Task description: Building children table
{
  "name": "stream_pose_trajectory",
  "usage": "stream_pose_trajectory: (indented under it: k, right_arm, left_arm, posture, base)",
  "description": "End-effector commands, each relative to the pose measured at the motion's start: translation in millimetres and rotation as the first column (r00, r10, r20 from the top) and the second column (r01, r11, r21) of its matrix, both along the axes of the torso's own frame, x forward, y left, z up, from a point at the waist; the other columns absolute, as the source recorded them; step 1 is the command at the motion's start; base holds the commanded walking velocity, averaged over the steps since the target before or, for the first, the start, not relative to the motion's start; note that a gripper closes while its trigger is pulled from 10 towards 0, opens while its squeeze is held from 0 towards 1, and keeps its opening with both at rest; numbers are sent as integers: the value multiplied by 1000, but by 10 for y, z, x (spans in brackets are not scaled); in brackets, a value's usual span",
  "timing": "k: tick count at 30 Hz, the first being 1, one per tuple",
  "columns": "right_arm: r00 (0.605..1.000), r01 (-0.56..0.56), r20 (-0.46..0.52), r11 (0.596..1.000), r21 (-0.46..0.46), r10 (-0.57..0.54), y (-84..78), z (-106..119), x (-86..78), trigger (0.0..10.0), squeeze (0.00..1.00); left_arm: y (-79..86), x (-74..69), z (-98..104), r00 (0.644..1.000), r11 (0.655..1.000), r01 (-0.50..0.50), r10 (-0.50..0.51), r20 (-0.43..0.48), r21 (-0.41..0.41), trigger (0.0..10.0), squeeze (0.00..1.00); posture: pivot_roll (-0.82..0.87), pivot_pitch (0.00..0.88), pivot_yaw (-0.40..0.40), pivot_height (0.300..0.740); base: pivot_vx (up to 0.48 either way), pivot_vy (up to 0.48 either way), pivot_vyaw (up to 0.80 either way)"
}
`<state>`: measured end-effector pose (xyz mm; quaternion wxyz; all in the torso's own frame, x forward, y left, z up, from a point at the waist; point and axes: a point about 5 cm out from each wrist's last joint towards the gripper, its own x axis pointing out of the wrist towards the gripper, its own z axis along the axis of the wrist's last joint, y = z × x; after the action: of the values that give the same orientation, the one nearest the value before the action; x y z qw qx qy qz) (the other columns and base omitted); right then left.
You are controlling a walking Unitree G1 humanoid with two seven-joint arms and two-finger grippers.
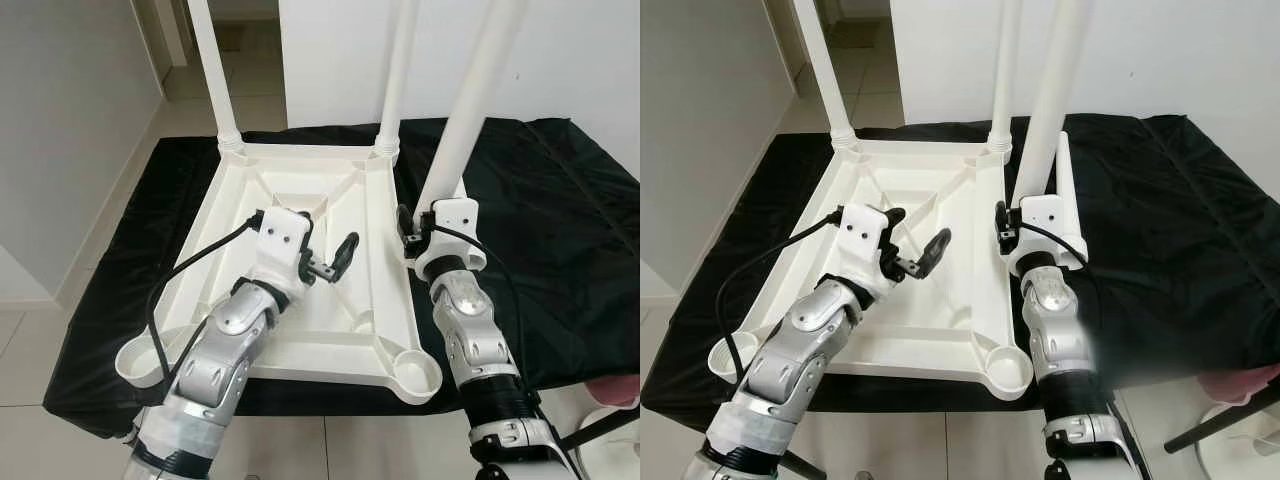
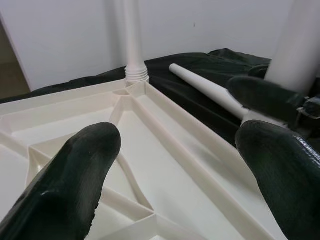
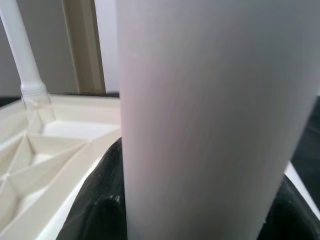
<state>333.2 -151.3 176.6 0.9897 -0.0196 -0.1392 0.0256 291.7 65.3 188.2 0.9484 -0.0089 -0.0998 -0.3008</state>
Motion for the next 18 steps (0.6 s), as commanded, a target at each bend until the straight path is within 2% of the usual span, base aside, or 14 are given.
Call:
stream_pose_trajectory:
  k: [1,7,11,14,18]
  right_arm:
    - [999,-8,45,1000,14,7,25,37,-62,10000,0]
    - [997,-7,72,1000,12,6,45,-8,-217,10000,0]
    - [997,16,80,1000,18,-18,12,-26,-307,10000,0]
    - [996,24,82,1000,18,-25,-1,-25,-327,10000,0]
    - [995,44,90,999,20,-46,-48,-19,-410,10000,0]
  left_arm:
    - [82,4,-8,998,998,-58,58,12,2,10000,0]
    - [217,-32,-74,995,995,-94,93,28,34,10000,0]
    - [311,-86,-127,996,994,-85,83,28,69,10000,0]
    - [329,-102,-136,997,994,-79,78,26,71,10000,0]
    - [408,-191,-183,998,995,-65,64,17,77,10000,0]
  posture:
    - [-29,0,20,740]
    - [-34,0,25,740]
    - [-38,0,29,740]
    - [-38,0,29,740]
    - [-42,0,35,740]
  base:
    - [0,0,0]
    - [0,0,0]
    - [0,0,0]
    - [0,0,0]
    - [0,0,0]
